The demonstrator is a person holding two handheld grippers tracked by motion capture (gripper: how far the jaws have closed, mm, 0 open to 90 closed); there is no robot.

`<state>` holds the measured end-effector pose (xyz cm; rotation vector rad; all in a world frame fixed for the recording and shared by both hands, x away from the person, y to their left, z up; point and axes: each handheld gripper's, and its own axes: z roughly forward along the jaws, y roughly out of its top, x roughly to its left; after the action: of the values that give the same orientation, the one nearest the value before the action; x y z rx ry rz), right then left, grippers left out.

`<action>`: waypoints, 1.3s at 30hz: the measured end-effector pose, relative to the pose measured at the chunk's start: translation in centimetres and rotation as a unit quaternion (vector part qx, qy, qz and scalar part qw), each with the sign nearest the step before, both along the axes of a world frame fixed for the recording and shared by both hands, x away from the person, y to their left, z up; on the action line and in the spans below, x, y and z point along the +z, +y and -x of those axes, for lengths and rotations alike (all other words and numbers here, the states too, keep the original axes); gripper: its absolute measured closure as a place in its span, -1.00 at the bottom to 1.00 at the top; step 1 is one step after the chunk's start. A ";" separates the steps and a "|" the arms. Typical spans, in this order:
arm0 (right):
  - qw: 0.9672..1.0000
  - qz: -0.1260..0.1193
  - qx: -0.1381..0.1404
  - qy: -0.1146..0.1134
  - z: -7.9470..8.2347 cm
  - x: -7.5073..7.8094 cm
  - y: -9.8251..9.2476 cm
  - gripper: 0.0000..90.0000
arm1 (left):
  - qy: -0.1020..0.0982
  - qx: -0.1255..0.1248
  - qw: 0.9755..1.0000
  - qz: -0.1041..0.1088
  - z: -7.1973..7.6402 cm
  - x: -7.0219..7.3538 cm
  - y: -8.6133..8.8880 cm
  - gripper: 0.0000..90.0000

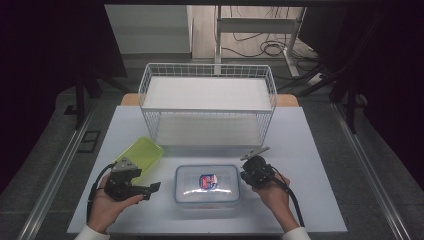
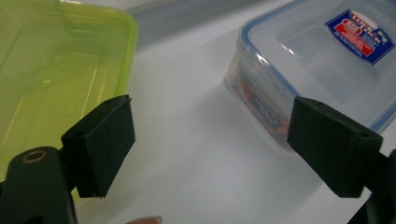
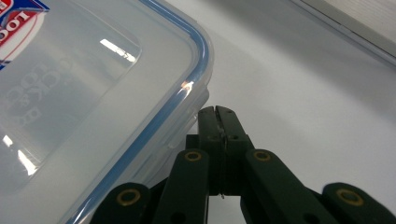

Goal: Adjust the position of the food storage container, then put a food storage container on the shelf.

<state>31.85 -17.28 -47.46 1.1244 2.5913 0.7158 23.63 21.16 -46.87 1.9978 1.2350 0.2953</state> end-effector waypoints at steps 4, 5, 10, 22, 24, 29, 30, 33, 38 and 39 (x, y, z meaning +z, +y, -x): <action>1.000 -0.015 -0.006 -0.005 0.3 0.5 -0.8 0.99 | 0.000 0.001 1.000 0.003 0.1 0.0 -0.1 -0.67; 1.000 -0.018 -0.010 -0.009 0.4 0.8 -1.1 0.99 | -0.001 0.000 1.000 0.004 0.1 0.1 -0.2 -0.67; 0.998 -0.044 -0.032 -0.015 1.2 2.1 -2.6 0.54 | -0.001 0.001 1.000 0.013 0.3 0.3 -0.5 -0.68; 0.988 -0.151 -0.041 0.018 3.9 2.7 -6.0 -0.58 | 0.014 -0.004 1.000 0.026 0.2 0.5 -1.7 -0.70; 0.986 -0.160 -0.041 0.021 3.8 2.6 -6.4 -0.58 | 0.018 -0.002 0.999 0.029 0.1 0.4 -1.7 -0.70; 0.982 -0.182 -0.045 0.027 3.5 2.2 -6.8 -0.59 | 0.027 0.003 0.999 0.043 0.0 0.2 -1.6 -0.71; 0.982 -0.183 -0.045 0.027 3.5 2.2 -6.8 -0.59 | 0.027 0.003 0.999 0.044 0.0 0.2 -1.7 -0.71; 0.982 -0.184 -0.043 0.026 3.5 2.3 -6.6 -0.59 | 0.031 0.003 0.998 0.051 -0.1 0.2 -2.1 -0.72; 0.980 -0.191 -0.035 0.027 3.5 2.3 -6.1 -0.57 | 0.044 -0.005 0.996 0.077 -0.5 0.4 -3.6 -0.75; 0.980 -0.195 -0.035 0.028 3.5 2.3 -6.0 -0.57 | 0.047 -0.007 0.995 0.084 -0.6 0.5 -4.0 -0.76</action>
<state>28.36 -23.30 -45.15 1.3509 2.5047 1.2295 24.28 17.19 -46.41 1.8927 1.2598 0.0875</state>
